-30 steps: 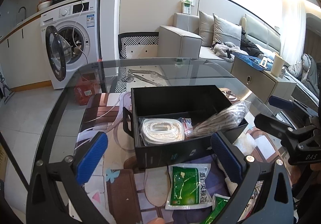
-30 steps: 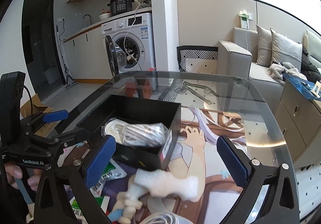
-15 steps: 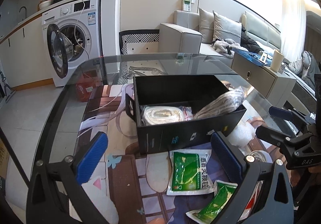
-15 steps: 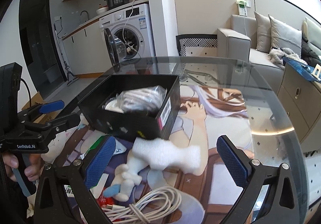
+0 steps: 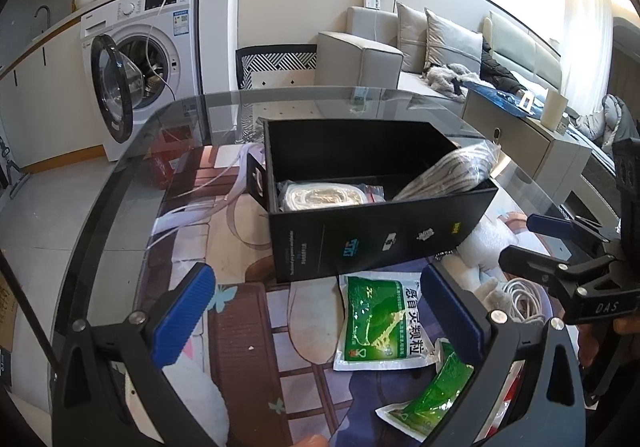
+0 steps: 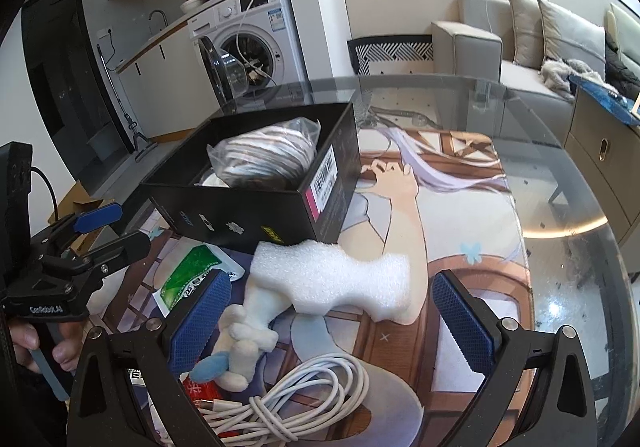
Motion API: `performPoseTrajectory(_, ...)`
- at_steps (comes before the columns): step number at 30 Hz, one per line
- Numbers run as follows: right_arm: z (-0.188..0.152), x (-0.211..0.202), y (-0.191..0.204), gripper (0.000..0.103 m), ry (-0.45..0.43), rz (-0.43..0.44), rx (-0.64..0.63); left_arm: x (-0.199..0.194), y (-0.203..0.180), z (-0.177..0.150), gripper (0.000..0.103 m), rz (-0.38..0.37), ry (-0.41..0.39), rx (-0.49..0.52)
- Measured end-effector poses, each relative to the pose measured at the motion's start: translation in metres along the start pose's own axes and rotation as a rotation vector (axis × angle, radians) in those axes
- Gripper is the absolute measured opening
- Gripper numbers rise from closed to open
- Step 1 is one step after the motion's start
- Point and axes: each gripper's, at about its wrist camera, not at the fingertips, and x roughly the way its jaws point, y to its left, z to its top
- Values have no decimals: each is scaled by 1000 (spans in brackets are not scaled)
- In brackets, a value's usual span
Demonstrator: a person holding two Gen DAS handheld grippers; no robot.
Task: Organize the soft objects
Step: 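Grasp the white foam piece with the right gripper, then grasp the green-labelled packet with the left gripper while the right gripper holds the foam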
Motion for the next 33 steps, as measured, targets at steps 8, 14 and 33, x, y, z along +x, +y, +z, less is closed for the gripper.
performPoseTrajectory(8,3,13,-3,102,44,22,24,6,-4,-2,103,-10,28,15)
performPoseTrajectory(14,6,20,-6,102,70,36,60,16,-9,-7,103,-22,73,31)
performPoseTrajectory(33,1,15,-2,91,53,40,31,37,-19,-14,103,-29,185,45)
